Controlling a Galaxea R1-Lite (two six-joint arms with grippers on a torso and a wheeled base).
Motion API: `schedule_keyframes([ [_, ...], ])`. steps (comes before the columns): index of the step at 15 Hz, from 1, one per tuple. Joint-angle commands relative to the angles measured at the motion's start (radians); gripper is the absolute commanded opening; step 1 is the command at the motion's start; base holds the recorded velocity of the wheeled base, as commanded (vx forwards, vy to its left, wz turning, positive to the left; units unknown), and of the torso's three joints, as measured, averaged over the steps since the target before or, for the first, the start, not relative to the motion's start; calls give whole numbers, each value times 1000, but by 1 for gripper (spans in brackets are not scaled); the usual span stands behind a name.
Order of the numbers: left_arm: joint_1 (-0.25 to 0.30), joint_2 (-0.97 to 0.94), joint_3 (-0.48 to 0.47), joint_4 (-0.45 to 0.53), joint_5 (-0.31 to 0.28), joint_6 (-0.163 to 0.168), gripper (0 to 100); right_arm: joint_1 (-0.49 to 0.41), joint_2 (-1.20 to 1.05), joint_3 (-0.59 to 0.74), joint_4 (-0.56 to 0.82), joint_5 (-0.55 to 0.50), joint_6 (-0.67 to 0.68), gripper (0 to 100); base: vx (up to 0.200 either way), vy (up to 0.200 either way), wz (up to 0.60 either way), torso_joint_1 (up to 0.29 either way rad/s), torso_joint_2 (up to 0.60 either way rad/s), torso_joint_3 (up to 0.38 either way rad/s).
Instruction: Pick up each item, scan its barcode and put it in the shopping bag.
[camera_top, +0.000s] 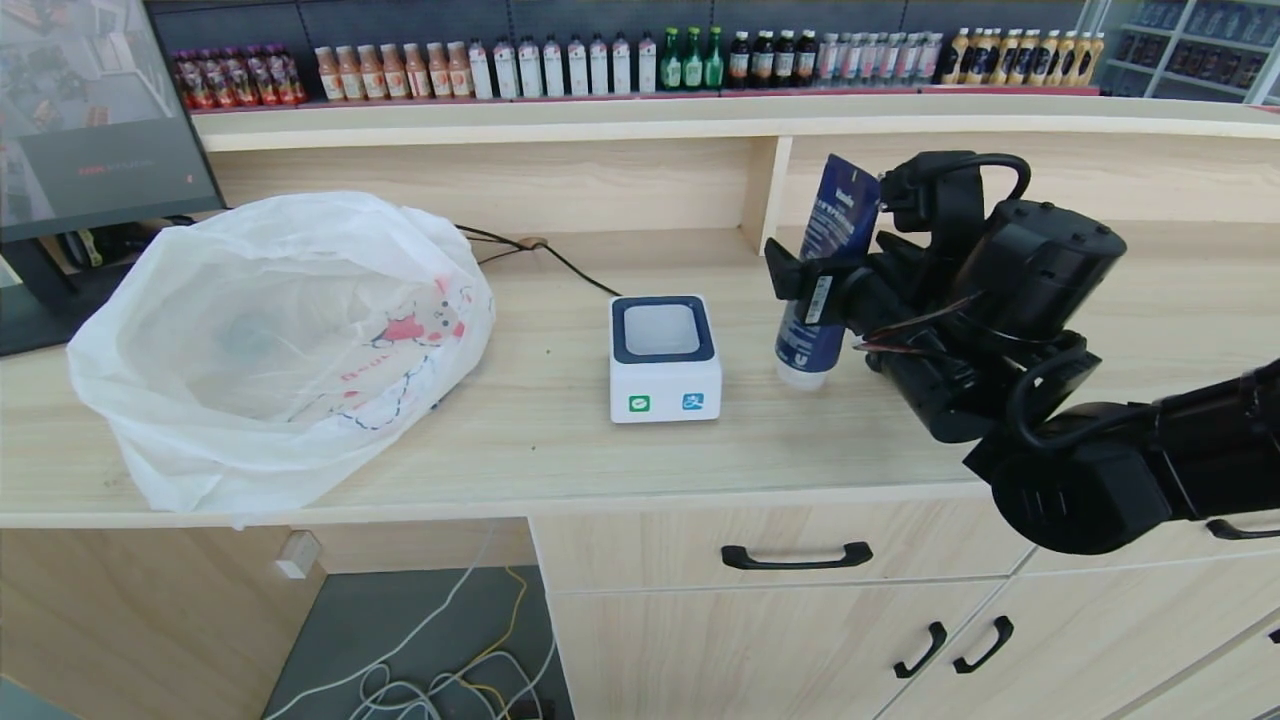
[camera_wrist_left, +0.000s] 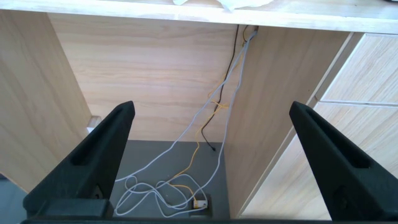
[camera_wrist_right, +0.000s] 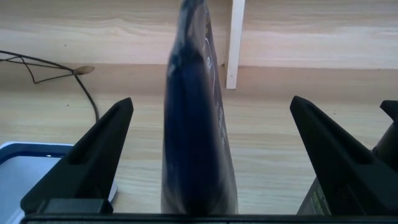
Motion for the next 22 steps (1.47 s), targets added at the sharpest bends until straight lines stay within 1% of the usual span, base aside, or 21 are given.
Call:
schedule_keyframes([
  [1,0,0,0,0,0,0,100,0,10,4,-11,0,5,100,0,0,0,0,0,0],
  [6,0,0,0,0,0,0,100,-13,50,8,-68,-2,5,100,0,0,0,0,0,0],
  [12,0,0,0,0,0,0,100,-18,71,22,-86,-2,5,100,0,0,0,0,0,0],
  [15,0,0,0,0,0,0,100,-23,70,63,-101,0,5,100,0,0,0,0,0,0],
  [20,0,0,0,0,0,0,100,-24,71,79,-103,0,5,100,0,0,0,0,0,0],
  [21,0,0,0,0,0,0,100,-26,70,80,-103,0,5,0,0,0,0,0,0,0],
  [22,0,0,0,0,0,0,100,-26,70,80,-103,0,6,0,0,0,0,0,0,0],
])
